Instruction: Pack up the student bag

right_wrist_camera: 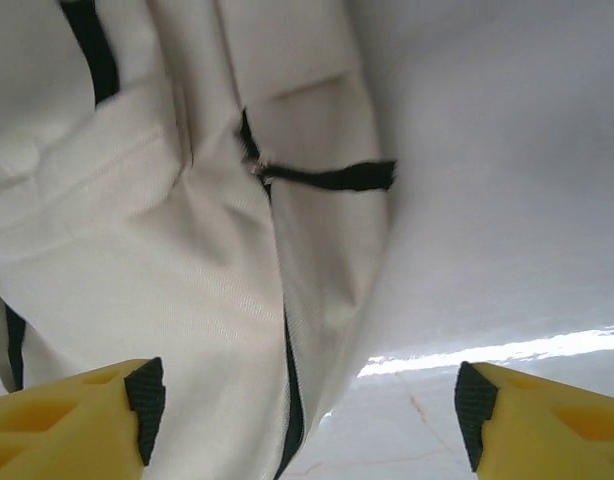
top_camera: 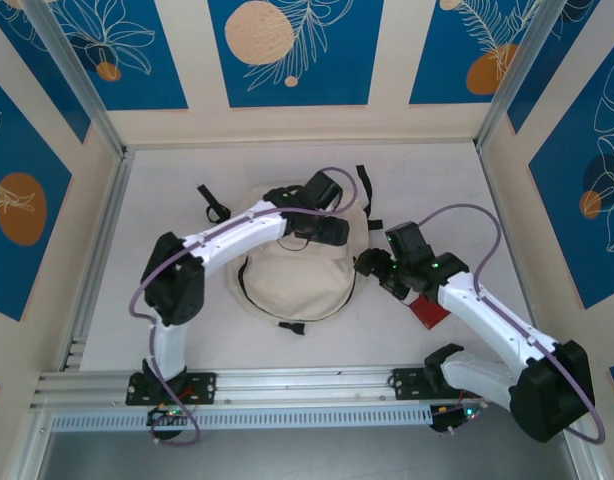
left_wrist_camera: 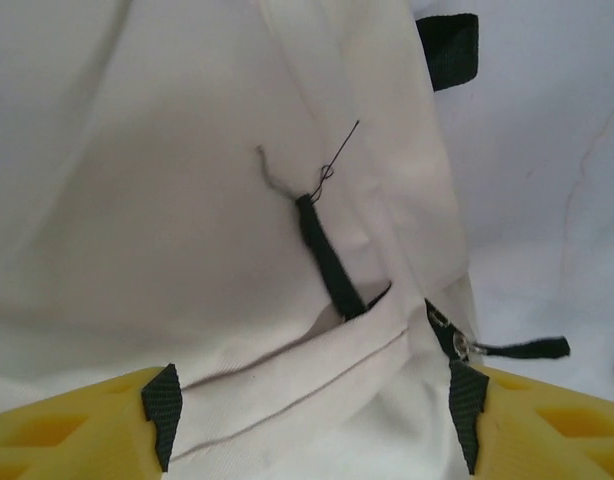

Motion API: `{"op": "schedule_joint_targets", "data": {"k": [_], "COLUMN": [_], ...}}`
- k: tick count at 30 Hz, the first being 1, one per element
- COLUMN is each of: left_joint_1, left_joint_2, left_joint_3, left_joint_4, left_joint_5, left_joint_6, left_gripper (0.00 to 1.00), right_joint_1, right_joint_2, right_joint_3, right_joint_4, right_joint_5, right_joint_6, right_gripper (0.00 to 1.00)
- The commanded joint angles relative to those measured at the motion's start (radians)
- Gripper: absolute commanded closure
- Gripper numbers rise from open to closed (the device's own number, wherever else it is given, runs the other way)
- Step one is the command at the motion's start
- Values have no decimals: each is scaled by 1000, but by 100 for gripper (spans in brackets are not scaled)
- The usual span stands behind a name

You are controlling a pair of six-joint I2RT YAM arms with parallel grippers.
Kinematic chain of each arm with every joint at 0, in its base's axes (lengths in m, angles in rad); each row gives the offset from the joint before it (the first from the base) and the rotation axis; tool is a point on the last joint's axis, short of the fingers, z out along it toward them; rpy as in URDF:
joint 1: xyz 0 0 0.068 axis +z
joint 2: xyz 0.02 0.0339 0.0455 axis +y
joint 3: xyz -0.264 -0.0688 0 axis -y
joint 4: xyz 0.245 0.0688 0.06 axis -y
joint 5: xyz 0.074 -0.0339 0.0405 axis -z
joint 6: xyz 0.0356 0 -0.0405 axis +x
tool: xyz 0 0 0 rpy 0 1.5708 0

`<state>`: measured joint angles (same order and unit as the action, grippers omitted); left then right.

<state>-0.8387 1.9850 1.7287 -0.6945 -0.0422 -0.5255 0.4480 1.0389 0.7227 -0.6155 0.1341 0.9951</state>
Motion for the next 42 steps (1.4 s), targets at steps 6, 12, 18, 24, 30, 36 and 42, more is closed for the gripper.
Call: {"op": "schedule_joint_targets", "data": {"k": [6, 12, 18, 24, 30, 36, 42], "left_joint_1": [-68, -76, -79, -86, -89, -91, -89], "left_joint_2": [183, 279, 356, 365, 340, 274, 168], "left_joint_3": [202, 294, 380, 389, 386, 377, 295], "left_joint_4": [-112, -121, -151, -183, -200, -188, -152], "left_joint_5": [-247, -288, -278, -304, -324, -314, -322], "left_joint_6": [28, 73, 102, 69, 44, 43, 75], "left_gripper": [36, 45, 53, 69, 91, 100, 100], "right_joint_1": [-143, -205, -217, -217, -220, -220, -222], "right_joint_2": [-98, -141, -175, -172, -173, -159, -88], "right_joint_3": [-34, -57, -78, -79, -71, -60, -28], "right_joint_4": [-53, -55, -40, -35, -42, -33, -21], "right_joint_5": [-30, -89, -102, -108, -113, -156, -241], "right_joint_6": [-70, -91, -86, -89, -99, -129, -168], "right_gripper": [19, 19, 19, 19, 20, 22, 24]}}
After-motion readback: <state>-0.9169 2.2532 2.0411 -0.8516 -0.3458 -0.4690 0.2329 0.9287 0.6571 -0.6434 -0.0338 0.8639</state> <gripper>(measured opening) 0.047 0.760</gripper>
